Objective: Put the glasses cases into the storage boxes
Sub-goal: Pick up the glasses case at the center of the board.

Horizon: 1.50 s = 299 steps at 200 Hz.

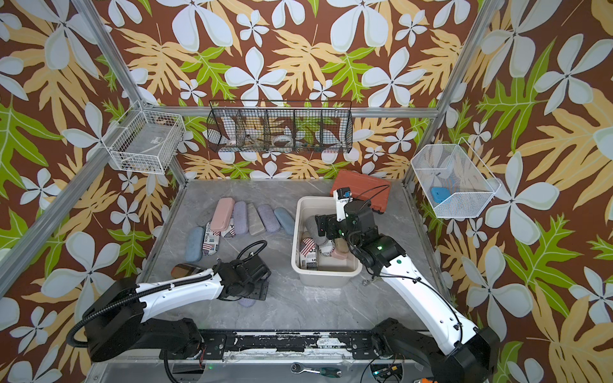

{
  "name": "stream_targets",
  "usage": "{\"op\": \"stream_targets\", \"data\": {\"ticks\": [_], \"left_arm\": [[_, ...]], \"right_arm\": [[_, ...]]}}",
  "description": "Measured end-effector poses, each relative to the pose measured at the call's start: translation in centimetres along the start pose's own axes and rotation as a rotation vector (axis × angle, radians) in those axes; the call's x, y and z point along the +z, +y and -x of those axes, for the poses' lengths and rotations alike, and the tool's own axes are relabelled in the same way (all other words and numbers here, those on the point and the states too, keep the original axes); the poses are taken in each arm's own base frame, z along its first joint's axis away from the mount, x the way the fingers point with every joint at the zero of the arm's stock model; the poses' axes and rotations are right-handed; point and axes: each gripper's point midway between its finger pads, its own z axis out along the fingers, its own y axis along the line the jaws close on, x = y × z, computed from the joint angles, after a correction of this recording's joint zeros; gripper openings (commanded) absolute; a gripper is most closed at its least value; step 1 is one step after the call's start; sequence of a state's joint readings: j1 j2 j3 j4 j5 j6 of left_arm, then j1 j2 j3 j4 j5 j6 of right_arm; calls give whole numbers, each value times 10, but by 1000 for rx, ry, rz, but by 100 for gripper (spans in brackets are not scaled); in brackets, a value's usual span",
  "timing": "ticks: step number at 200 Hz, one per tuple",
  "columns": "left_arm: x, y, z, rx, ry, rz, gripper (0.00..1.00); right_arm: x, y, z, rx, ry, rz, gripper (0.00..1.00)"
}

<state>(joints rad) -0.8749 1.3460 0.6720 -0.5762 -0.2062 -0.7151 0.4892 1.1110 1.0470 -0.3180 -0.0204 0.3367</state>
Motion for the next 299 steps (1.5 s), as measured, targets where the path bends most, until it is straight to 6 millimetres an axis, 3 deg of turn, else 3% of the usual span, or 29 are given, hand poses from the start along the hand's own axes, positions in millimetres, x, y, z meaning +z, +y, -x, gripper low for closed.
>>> {"op": "stream_targets", "data": {"ticks": [53,78,117,146,184,276,299], "left_arm": [[4,4,-16,-25,12,25,76],[6,3,-18,-10,22,45,66],[7,2,-15,-2,23,64,64],[10,1,-13,3,19,79,74],[15,-6,-9,-2,-11,60,75],[8,-12,-12,3,-13,15,58],[-7,-23,1,-11,-50,-29,58]], "right_arm": [[-1,3,-1,4,4,20,75],[0,5,-2,7,11,31,69],[1,8,-6,18,25,48,70],[-1,7,-7,18,26,47,71],[-1,7,-9,19,32,46,72],[8,10,-15,30,59,67,71],[8,13,-14,42,55,80,71]]}}
